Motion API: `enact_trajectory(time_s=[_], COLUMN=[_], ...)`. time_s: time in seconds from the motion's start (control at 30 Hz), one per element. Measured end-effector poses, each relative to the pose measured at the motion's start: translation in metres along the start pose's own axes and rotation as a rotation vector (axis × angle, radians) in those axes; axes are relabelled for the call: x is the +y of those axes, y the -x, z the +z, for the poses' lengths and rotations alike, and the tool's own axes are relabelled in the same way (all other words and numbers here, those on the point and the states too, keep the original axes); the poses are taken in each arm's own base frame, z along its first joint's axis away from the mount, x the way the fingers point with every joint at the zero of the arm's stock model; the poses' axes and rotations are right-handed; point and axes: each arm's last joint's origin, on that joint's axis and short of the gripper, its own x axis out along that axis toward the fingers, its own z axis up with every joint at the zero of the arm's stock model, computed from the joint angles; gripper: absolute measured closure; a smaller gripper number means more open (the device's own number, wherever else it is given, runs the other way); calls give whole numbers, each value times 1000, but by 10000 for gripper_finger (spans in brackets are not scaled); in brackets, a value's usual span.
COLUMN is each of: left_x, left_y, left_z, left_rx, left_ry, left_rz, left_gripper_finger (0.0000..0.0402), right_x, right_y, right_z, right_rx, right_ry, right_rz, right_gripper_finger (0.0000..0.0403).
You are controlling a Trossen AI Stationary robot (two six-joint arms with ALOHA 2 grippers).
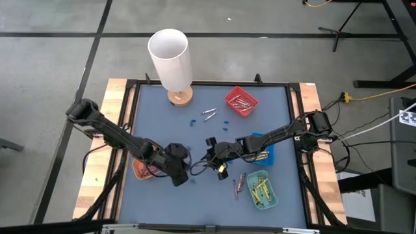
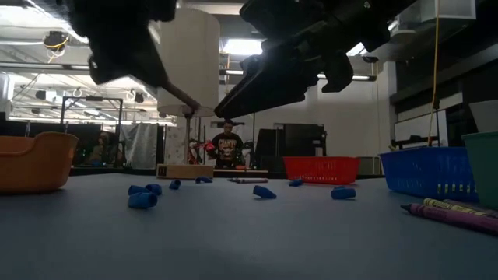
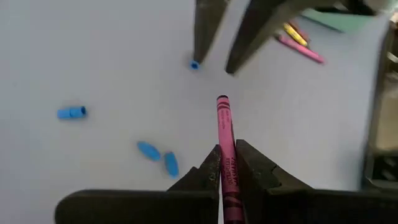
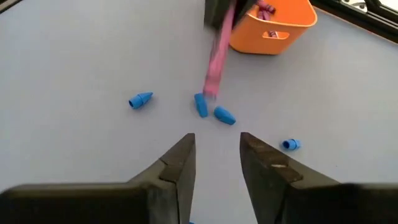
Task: Sort crayons
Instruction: Put the violet crayon into the orange bin
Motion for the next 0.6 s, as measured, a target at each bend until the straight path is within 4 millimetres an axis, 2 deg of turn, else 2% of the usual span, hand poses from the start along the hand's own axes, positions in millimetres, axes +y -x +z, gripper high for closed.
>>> enact_trajectory(time_s=[0.23, 0.43, 0.6], left_x=[15, 41, 51], left_y=[39, 70, 82], left_z=[0, -12, -24], left_rx=[143, 277, 361], left_ry=[18, 119, 164], left_rz=[-21, 155, 278], left_gripper_finger=[387, 387, 387], right_x=[0, 0, 0], right_y=[0, 0, 0], right_z=[0, 0, 0], right_rx=[1, 1, 1], right_ry=[0, 0, 0], right_rz=[5, 6, 5], right_gripper_finger=[278, 278, 278])
